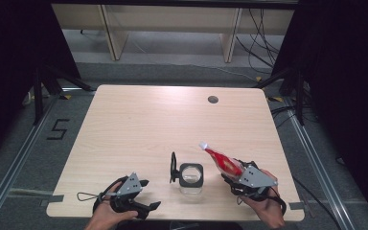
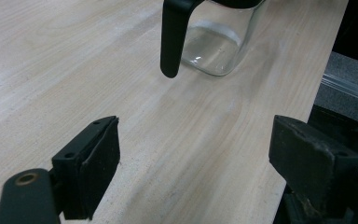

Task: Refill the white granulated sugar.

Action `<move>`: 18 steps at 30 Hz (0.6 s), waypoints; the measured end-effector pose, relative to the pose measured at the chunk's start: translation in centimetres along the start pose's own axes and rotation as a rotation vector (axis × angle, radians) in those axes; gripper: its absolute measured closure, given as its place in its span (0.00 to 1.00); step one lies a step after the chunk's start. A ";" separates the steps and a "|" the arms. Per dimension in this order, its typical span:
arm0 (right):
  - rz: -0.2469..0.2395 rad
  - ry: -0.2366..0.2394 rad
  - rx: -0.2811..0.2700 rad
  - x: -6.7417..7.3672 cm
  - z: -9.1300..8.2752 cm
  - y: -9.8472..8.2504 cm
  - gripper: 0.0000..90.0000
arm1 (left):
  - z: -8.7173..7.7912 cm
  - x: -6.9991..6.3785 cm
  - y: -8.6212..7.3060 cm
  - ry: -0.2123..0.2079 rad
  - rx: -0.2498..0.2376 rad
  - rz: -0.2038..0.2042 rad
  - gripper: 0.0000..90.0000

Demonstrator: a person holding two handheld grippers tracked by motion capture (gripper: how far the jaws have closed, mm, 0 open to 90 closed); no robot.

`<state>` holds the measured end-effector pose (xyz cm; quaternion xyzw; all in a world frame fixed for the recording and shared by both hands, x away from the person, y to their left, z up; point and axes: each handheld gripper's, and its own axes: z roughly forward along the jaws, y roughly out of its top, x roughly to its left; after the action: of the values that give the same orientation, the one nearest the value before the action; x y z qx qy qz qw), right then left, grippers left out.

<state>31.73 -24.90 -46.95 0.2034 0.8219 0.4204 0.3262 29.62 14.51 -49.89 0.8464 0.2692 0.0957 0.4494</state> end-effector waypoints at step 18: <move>-0.258 -0.108 0.116 2.2 -2.6 0.7 0.44 | 0.0 -0.2 -0.1 0.009 -0.004 -0.018 0.18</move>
<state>28.41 -24.60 -46.10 0.1368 0.8453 0.3151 0.4092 29.42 14.39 -49.97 0.8427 0.2786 0.0957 0.4507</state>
